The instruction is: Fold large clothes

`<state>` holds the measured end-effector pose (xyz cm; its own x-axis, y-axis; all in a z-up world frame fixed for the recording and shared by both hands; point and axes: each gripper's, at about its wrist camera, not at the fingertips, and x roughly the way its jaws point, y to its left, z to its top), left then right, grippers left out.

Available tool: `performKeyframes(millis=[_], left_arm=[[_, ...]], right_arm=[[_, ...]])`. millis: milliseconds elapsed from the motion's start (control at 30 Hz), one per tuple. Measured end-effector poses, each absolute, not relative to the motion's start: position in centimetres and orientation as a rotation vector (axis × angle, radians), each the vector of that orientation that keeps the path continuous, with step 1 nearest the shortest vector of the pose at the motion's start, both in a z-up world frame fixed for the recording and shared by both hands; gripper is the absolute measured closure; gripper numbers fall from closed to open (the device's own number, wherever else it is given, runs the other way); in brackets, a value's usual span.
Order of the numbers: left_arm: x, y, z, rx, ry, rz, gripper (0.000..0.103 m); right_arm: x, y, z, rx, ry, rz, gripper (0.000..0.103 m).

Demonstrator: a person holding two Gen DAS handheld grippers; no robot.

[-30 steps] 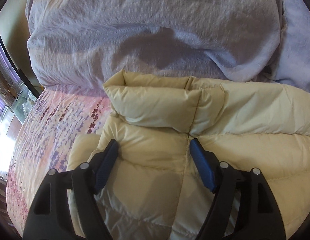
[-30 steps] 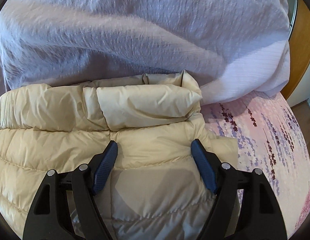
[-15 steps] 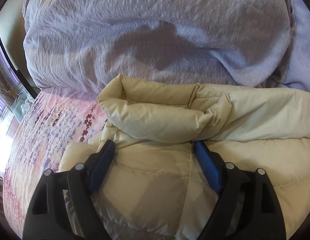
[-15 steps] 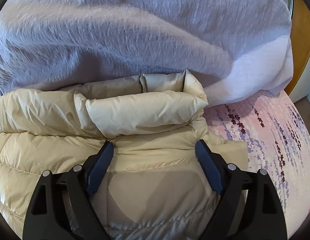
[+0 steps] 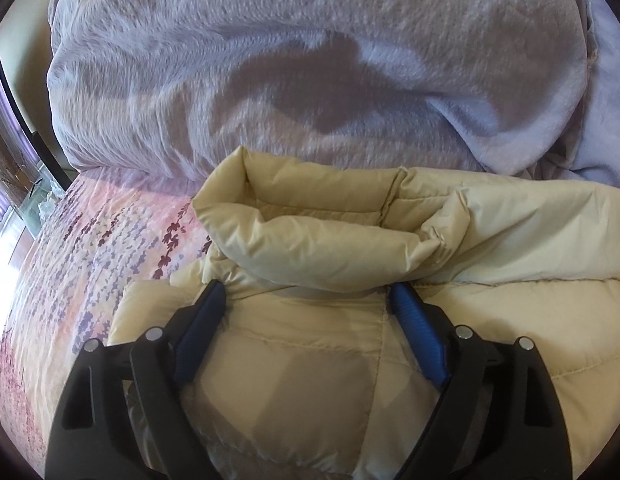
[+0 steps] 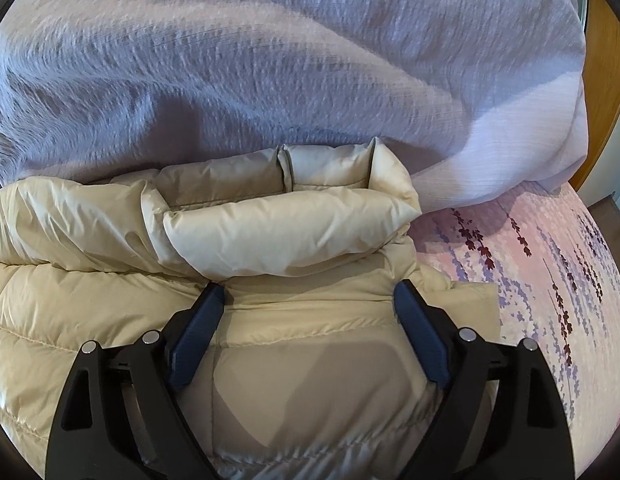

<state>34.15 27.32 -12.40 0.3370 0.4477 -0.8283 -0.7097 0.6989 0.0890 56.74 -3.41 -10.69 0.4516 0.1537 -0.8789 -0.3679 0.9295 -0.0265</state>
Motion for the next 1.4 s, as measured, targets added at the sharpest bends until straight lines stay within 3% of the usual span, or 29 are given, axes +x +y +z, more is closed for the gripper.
performKeyframes(millis=[1400], left_arm=[[33.6, 28.4, -13.1, -0.336, 0.973, 0.797, 0.003]], right_arm=[[56.4, -2.9, -12.0, -0.249, 1.056, 0.314, 0.006]])
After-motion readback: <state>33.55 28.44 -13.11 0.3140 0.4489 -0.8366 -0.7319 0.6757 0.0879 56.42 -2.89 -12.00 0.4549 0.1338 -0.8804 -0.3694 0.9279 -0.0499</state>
